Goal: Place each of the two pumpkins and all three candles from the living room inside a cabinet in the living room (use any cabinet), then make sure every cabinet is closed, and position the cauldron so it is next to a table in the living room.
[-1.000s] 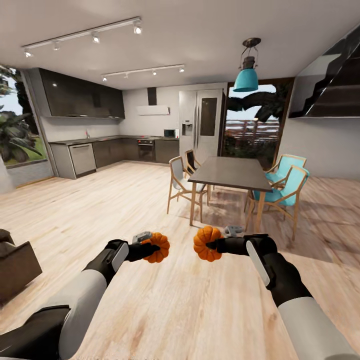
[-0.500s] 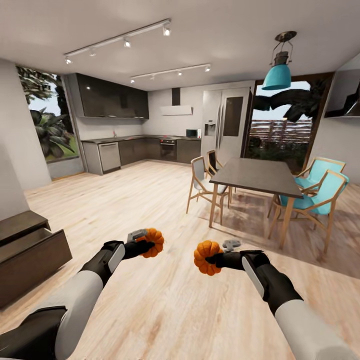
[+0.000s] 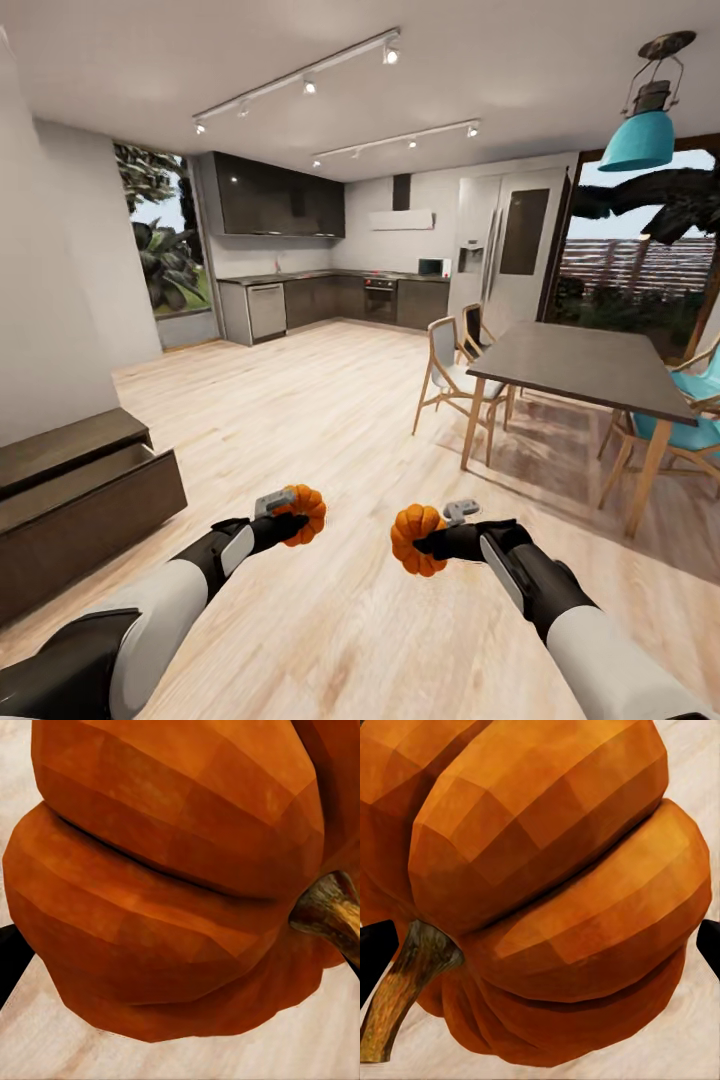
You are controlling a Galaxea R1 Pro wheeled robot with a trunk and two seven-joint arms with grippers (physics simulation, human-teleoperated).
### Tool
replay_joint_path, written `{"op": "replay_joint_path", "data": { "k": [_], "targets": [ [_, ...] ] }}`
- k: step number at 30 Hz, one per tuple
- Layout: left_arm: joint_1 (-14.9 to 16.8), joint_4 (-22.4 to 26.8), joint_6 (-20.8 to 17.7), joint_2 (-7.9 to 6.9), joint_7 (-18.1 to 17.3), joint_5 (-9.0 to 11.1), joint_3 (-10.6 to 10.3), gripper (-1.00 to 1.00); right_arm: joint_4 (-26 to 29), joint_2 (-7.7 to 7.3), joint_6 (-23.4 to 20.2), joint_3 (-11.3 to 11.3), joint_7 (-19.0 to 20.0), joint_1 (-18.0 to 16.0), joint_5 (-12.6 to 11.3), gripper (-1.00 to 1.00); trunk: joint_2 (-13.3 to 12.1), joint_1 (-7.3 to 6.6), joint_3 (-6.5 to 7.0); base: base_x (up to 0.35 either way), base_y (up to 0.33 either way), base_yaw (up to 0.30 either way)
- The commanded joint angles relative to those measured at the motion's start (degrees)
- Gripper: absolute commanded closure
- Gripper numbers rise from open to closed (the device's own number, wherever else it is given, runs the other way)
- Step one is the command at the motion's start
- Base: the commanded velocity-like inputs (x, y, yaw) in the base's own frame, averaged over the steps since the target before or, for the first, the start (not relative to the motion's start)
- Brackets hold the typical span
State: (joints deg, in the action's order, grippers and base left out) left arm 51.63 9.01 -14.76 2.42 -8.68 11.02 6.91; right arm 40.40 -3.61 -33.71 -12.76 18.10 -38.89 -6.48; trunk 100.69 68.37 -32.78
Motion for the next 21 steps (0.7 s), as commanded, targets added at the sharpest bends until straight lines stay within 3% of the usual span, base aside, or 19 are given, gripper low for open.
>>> {"op": "replay_joint_path", "data": {
  "k": [1,9,14,21],
  "targets": [
    [0.0,-0.2,-0.1,0.03,0.2,0.1,0.6,1.0,0.1,-0.1,-0.4,-0.6,-0.4,0.0,-0.8,1.0,0.0,0.02,-0.06,0.31,-0.109,0.234],
    [0.0,-1.7,0.0,0.02,2.1,0.1,0.6,1.0,0.1,-0.17,-0.5,-3.0,-0.4,0.0,-0.8,1.0,0.0,0.02,-0.06,0.309,-0.121,0.053],
    [0.0,-1.8,0.0,0.04,2.2,0.1,0.6,1.0,0.1,-0.17,-0.4,-3.0,-0.4,0.0,-0.7,1.0,0.0,0.02,-0.06,0.261,-0.123,0.001],
    [0.0,-1.9,0.0,0.04,2.3,0.1,0.5,1.0,0.1,-0.17,-0.4,-3.0,-0.4,0.0,-0.7,1.0,0.0,0.02,0.23,0.059,-0.031,0.115]
  ]
}}
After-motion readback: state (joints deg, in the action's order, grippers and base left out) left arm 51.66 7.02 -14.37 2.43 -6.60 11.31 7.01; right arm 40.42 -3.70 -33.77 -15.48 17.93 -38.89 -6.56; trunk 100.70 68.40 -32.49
